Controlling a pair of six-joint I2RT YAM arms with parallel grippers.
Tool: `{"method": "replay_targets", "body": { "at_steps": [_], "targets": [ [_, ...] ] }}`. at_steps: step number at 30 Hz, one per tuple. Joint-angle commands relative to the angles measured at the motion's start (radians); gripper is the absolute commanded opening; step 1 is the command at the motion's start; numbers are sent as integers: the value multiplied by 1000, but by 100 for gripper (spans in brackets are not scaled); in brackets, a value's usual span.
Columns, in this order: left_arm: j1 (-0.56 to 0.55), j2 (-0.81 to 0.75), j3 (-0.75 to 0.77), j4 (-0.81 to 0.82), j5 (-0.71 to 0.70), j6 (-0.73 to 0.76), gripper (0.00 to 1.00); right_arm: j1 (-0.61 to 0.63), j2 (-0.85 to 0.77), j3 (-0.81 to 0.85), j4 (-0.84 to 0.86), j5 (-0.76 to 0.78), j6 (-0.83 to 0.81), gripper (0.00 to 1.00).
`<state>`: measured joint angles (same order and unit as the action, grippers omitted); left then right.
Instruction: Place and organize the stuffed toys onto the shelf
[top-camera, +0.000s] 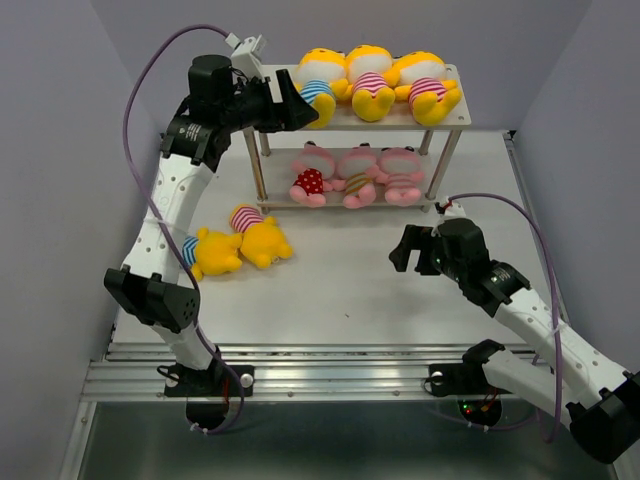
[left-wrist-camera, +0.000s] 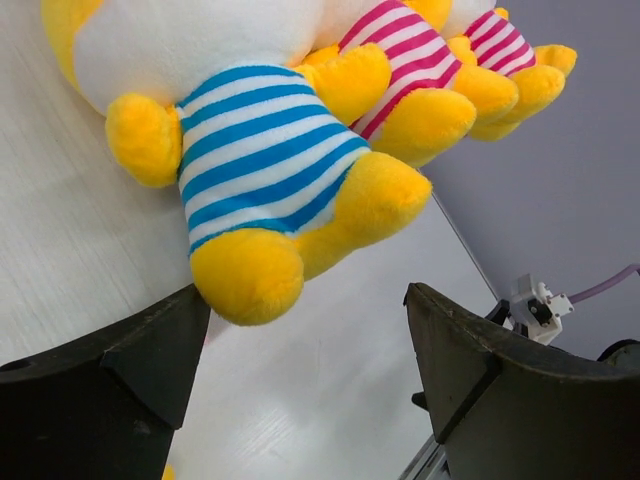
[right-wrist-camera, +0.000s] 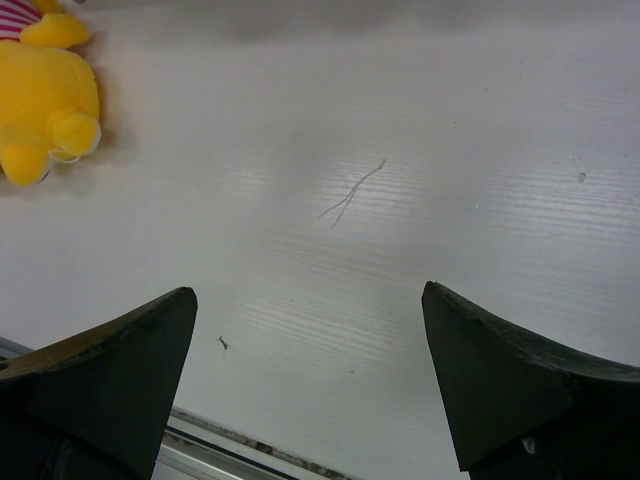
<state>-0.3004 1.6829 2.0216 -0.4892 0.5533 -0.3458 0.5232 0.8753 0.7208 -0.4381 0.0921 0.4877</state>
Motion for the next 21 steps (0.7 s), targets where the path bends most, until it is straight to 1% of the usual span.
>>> {"method": "replay_targets", "body": {
  "at_steps": [1, 3, 6, 8, 11, 12, 13, 14, 15, 16, 18, 19, 21],
  "targets": [
    [4, -77, 5, 58, 2, 11, 91, -6, -13, 0, 33, -17, 6, 100],
    [3, -86, 8, 57, 0, 13, 92, -6, -15, 3, 35, -25, 2, 100],
    [3, -121, 6, 51, -12, 14, 99, -6, -19, 5, 33, -38, -11, 100],
    [4, -141, 3, 44, -26, 16, 99, -6, -28, 8, 35, -48, -26, 100],
    [4, -204, -30, 41, -90, 8, 99, -6, -48, 5, 35, -63, -54, 100],
    [3, -224, -72, 37, -160, 1, 99, -6, -58, 2, 35, -69, -63, 100],
    [3, -285, -107, 37, -199, -8, 99, -6, -68, -6, 39, -77, -73, 100],
    [3, -325, -150, 46, -246, -18, 99, -6, -79, -9, 41, -81, -77, 100],
    [3, -368, -275, 58, -357, -59, 99, -6, -99, -14, 45, -84, -80, 100],
    [4, -467, -352, 95, -413, -85, 99, -6, -108, -15, 47, -83, -86, 100],
    [3, -569, -513, 135, -530, -154, 99, -6, -122, -21, 53, -120, -89, 100],
    [3, -644, -658, 153, -647, -233, 99, -6, -131, -24, 56, -124, -92, 100],
    [6, -687, -794, 137, -674, -271, 99, -6, -139, -34, 73, -123, -92, 100]
  ]
}}
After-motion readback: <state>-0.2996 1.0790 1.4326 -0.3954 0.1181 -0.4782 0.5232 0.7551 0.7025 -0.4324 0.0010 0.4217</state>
